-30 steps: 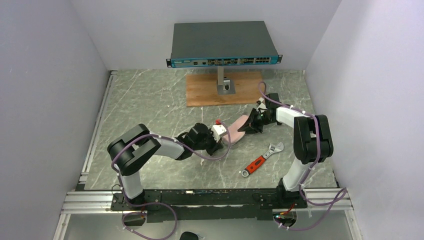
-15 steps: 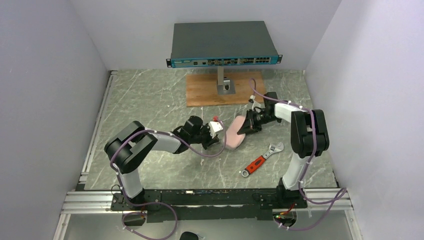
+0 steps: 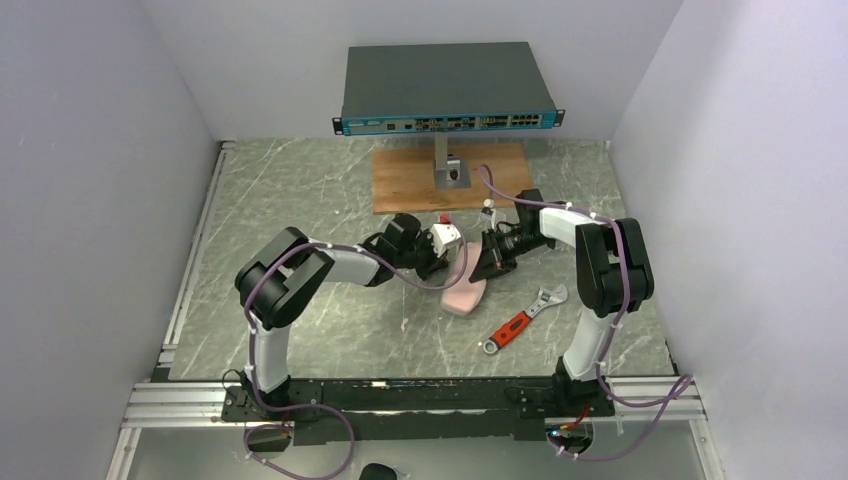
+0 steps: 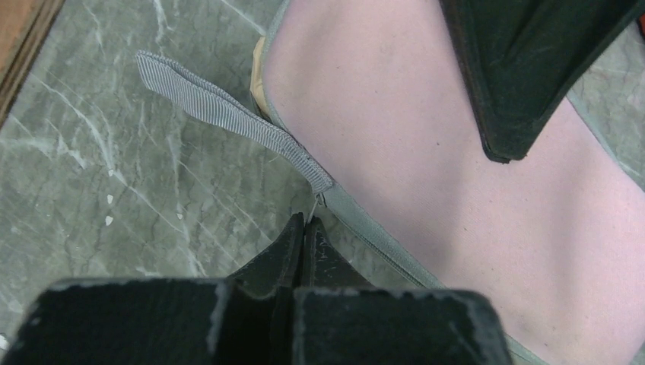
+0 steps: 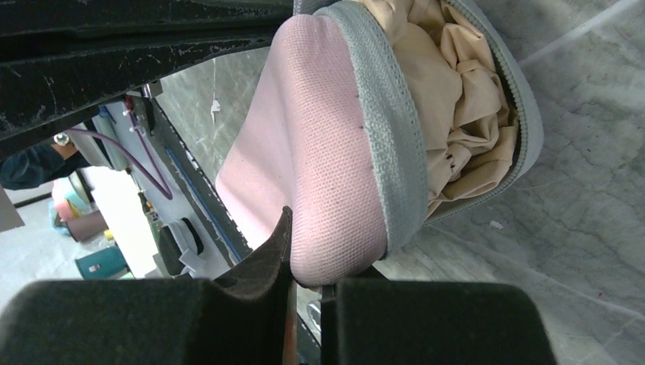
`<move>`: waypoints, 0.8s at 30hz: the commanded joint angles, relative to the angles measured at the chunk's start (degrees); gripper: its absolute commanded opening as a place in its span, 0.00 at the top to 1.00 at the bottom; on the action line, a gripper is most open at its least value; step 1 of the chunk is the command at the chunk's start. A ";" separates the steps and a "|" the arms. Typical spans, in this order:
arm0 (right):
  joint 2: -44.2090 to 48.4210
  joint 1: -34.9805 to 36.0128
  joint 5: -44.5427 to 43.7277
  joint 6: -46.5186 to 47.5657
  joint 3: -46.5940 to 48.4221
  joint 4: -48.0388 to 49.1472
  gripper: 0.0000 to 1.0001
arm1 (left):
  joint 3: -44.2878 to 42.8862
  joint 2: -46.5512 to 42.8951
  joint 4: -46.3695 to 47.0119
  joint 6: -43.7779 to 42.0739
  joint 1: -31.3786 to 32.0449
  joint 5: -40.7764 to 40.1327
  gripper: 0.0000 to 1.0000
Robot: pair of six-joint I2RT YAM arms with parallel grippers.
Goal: Open the umbrella
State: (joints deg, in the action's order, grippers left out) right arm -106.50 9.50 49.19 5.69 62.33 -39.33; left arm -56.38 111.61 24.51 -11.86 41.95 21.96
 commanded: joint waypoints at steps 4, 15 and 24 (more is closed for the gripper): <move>0.13 0.69 -4.03 6.40 4.63 -3.87 0.82 | -0.43 -3.73 0.87 3.49 -2.34 -2.24 0.55; 3.95 1.37 0.39 4.41 10.19 -8.41 0.34 | 11.11 -28.62 -6.76 -0.46 -7.07 -4.57 0.00; 0.91 6.87 2.59 3.79 17.91 -7.31 0.39 | 7.60 -38.36 -19.72 1.28 -16.23 2.77 0.00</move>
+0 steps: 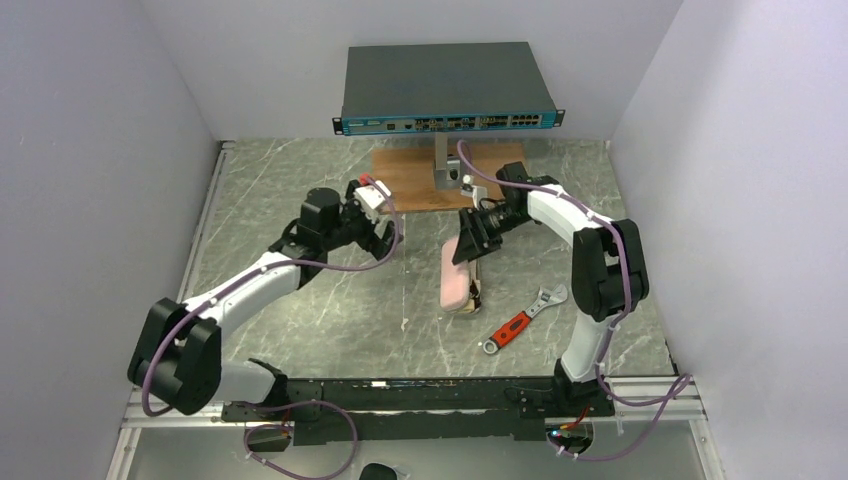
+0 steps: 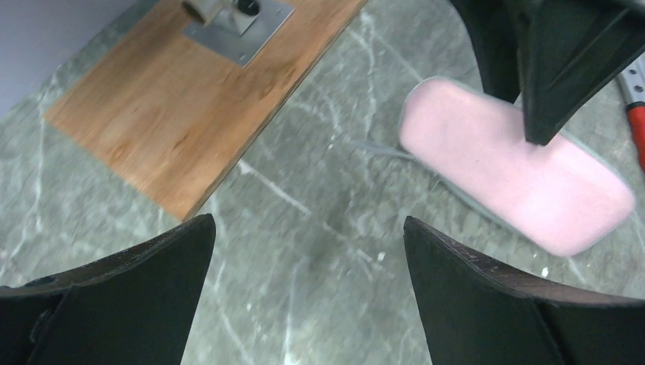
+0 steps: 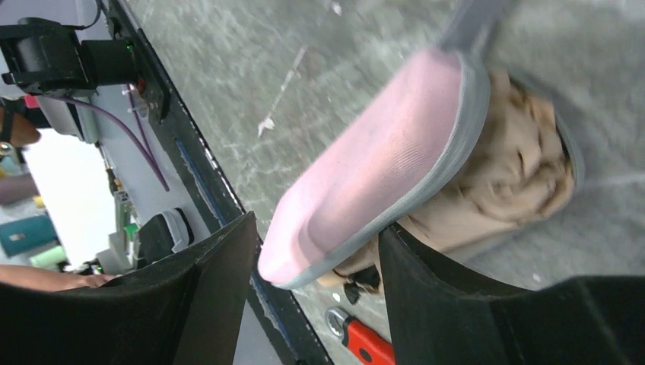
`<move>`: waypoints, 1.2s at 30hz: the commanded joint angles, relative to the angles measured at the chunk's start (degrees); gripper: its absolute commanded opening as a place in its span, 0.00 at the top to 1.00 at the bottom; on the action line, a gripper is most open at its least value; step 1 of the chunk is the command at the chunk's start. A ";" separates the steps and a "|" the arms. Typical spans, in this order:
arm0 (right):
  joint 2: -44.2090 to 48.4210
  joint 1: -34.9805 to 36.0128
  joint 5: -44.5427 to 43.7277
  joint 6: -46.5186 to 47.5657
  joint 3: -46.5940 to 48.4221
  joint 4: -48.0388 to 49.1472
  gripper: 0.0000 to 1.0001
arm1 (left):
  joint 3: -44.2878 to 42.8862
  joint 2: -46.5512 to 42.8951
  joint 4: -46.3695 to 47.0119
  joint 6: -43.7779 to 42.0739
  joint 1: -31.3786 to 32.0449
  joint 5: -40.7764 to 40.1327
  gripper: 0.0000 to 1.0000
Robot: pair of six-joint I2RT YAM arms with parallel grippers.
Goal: Open the umbrella
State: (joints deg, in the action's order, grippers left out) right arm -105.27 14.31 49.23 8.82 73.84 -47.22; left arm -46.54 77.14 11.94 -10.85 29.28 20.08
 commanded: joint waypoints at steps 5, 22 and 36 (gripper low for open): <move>-1.73 5.26 0.63 -0.79 8.91 2.20 0.37 | -0.92 -6.56 -10.03 -0.49 -5.50 4.52 0.00; -0.82 13.31 -9.41 5.41 13.22 14.46 0.03 | 4.77 -11.00 -9.54 -4.02 -6.70 16.21 0.00; 17.50 9.92 -32.32 -5.59 -4.10 12.96 0.31 | 4.20 -11.43 -9.60 -3.83 -7.13 10.80 0.00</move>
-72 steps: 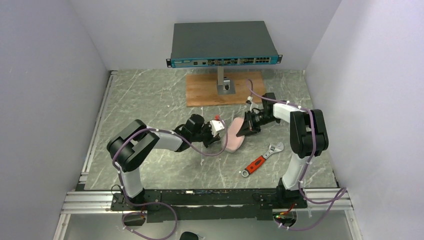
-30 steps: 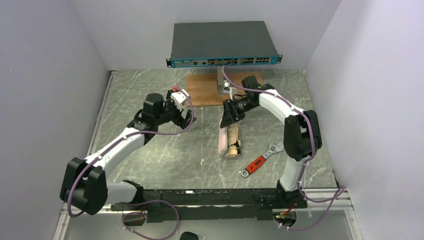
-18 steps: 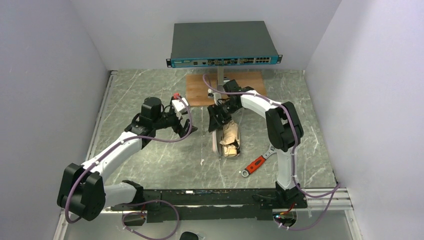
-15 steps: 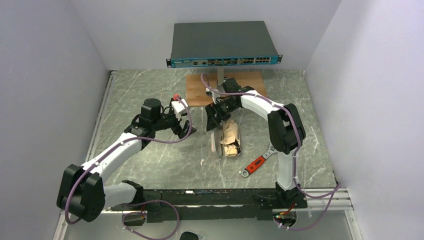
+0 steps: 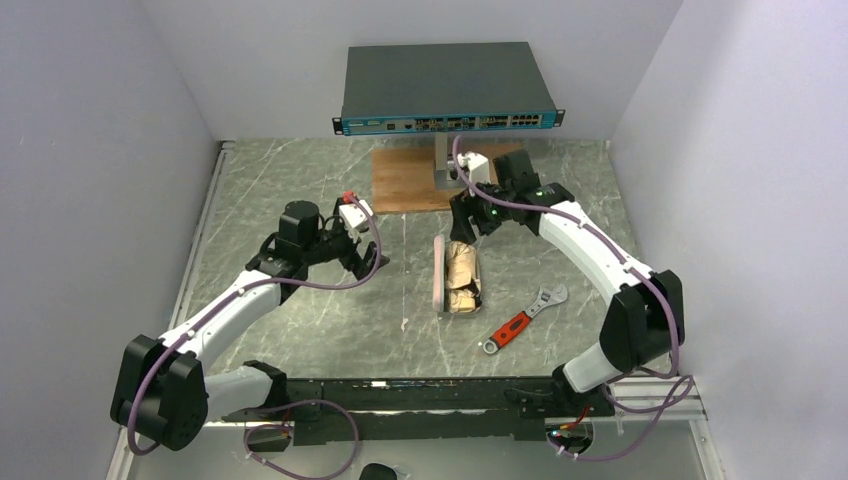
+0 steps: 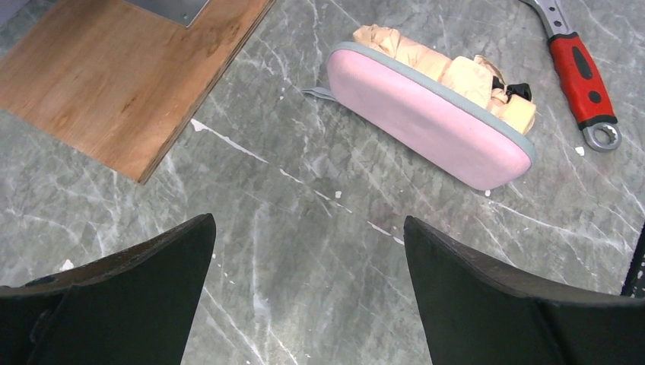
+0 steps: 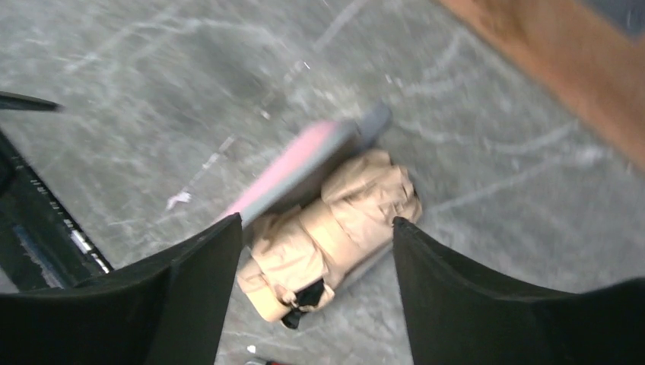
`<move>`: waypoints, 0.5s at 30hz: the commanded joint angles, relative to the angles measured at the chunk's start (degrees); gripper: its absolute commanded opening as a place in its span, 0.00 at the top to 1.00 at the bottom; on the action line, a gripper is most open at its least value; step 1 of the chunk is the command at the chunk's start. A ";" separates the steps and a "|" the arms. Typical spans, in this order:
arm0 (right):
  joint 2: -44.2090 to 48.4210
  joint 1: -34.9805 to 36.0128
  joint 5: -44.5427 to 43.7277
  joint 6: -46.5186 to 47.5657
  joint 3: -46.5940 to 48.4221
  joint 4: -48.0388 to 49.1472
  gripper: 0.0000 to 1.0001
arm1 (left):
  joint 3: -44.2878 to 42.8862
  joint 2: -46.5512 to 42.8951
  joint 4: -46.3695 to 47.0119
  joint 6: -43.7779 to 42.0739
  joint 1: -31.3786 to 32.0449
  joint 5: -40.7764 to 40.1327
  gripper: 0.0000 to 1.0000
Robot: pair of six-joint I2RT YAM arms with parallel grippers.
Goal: Open the umbrella
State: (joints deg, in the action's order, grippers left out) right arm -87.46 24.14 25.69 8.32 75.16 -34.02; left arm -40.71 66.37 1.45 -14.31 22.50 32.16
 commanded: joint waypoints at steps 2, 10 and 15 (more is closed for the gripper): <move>0.06 0.31 -8.68 -6.61 -7.93 0.75 0.37 | -2.15 -0.54 0.39 0.05 -0.35 -1.92 0.00; -3.74 3.23 -12.21 -8.17 -9.71 1.74 0.31 | -2.20 -2.01 -0.97 0.75 -0.35 -3.31 0.00; -8.66 5.39 -13.85 -11.78 -8.62 1.25 0.23 | -0.93 -3.96 -1.36 0.88 -0.35 -3.79 0.00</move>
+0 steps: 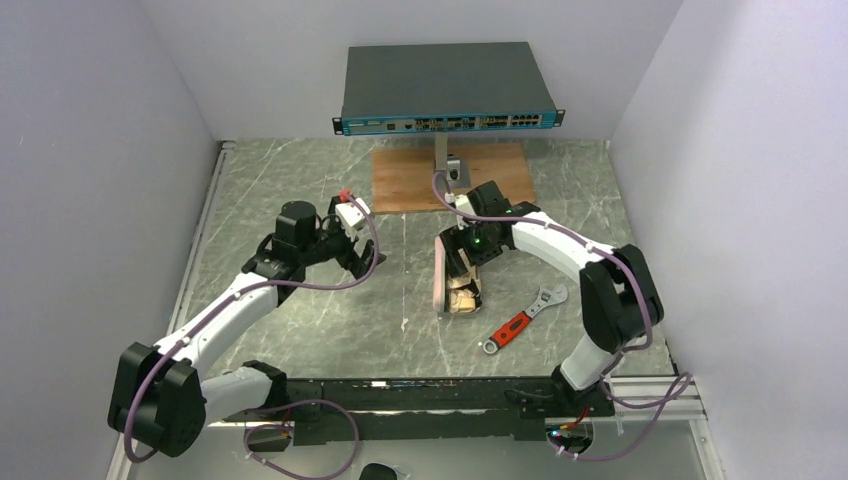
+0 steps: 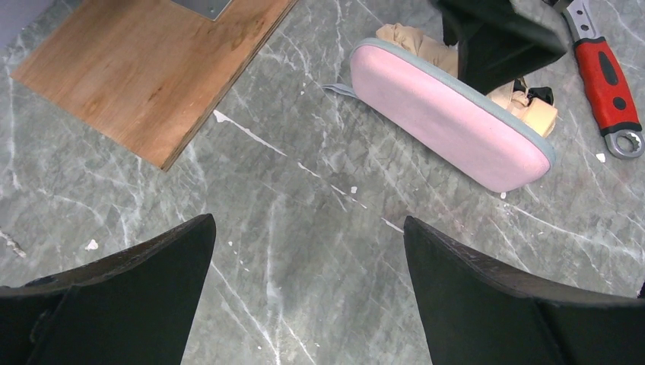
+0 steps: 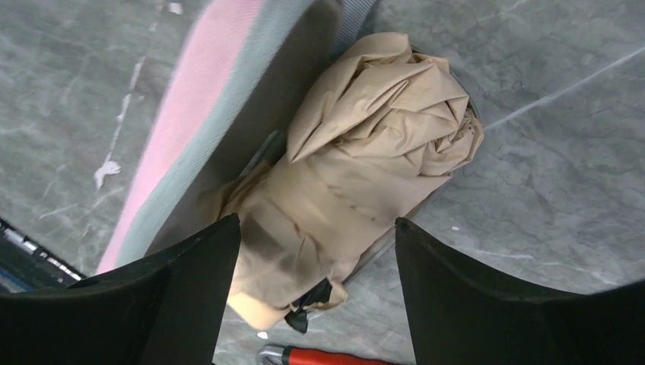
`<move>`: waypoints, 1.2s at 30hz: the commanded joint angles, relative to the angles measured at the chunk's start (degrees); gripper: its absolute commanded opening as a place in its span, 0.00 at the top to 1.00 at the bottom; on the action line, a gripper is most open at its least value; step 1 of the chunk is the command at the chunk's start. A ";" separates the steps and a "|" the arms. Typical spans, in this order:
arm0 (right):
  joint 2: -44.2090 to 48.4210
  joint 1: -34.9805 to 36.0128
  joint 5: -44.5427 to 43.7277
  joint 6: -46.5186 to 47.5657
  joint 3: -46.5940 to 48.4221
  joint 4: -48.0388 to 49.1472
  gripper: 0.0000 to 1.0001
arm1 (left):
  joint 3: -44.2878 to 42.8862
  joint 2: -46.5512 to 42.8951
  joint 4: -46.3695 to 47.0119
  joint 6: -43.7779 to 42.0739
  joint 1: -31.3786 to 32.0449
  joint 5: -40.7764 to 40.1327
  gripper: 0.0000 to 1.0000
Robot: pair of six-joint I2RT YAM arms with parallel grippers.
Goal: Open the umbrella
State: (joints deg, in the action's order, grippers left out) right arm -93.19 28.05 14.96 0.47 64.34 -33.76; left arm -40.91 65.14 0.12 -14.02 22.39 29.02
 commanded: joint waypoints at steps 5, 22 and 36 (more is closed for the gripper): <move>-7.81 3.68 -7.95 -7.29 1.65 1.15 0.23 | -1.36 -4.08 -4.11 -1.14 -0.25 -2.78 0.00; -6.08 -14.64 -17.42 9.97 0.31 -0.62 1.00 | -3.19 -1.62 -3.34 -3.62 -0.34 -4.98 0.00; -4.03 -42.23 -16.38 29.94 20.32 1.29 1.00 | -4.68 2.47 -1.97 -3.44 -1.33 -6.70 0.00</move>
State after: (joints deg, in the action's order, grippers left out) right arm -97.91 -12.25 -1.52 25.80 73.49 -33.50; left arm -43.16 66.52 -4.21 -18.33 21.85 23.86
